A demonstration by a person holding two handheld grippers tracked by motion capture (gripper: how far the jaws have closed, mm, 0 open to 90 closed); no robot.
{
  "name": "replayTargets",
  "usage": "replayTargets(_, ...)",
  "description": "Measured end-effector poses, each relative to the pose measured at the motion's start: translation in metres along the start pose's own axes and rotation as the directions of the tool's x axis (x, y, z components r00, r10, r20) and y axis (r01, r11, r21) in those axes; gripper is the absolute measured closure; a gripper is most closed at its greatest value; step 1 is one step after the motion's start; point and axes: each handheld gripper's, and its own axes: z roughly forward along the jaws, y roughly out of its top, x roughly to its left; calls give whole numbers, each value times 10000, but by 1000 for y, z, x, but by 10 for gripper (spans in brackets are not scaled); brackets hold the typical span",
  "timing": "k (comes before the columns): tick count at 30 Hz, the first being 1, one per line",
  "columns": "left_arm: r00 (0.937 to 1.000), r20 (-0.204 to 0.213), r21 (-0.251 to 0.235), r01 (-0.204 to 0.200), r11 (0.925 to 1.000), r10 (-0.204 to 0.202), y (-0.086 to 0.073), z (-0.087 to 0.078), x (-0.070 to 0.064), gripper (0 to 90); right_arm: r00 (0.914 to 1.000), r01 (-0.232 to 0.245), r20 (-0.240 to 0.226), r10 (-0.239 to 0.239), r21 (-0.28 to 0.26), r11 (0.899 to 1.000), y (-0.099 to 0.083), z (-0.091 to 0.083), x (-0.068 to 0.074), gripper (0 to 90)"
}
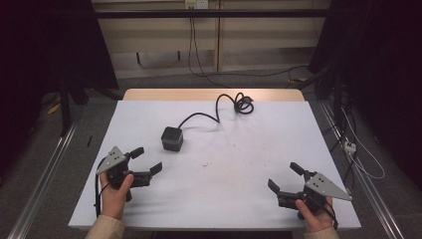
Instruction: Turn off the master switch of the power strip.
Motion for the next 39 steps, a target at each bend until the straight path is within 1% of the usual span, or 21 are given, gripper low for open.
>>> replayTargets(1, 10000, 17, 17, 8, 10000, -8, 0, 1, 1, 40, 10000, 0, 0, 0, 0, 10000, 0, 0, 0, 40)
replayTargets(2, 10000, 10, 62, -4, 10000, 4, 0, 2, 1, 40, 9999, 104, -21, -104, 29, 9999, 0, 0, 0, 40)
replayTargets(3, 10000, -53, 91, 14, 10000, -13, 0, 3, 1, 39, 9999, 118, -27, -118, 30, 9999, 0, 0, 0, 40)
replayTargets(6, 9999, -100, 251, -70, 9997, 72, 1, 7, 3, 39, 9998, 184, -3, -184, 3, 9998, 0, 0, 0, 40)
replayTargets(12, 9997, -182, 376, -152, 9992, 159, 2, 12, 4, 39, 9999, 164, -14, -164, 0, 9999, 0, 0, 0, 40)
replayTargets(21, 9996, -255, 396, -74, 9992, 84, 5, 20, 8, 39, 9997, 209, -82, -208, 12, 9998, 0, 0, 0, 42)
replayTargets(31, 9987, -506, 491, -37, 9988, 62, 8, 28, 13, 39, 9997, 212, -80, -212, -44, 9998, 1, 0, 0, 42)
replayTargets(34, 9989, -464, 503, 139, 9986, -116, 9, 31, 15, 39, 9997, 237, -109, -237, -68, 9997, 1, 0, 0, 42)
replayTargets(37, 9987, -509, 598, -61, 9982, 91, 11, 34, 15, 39, 9996, 245, -125, -246, -85, 9997, 1, 0, 0, 42)
replayTargets(39, 9987, -509, 595, -66, 9982, 96, 12, 36, 15, 39, 9996, 245, -117, -246, -87, 9997, 1, -1, 0, 42)
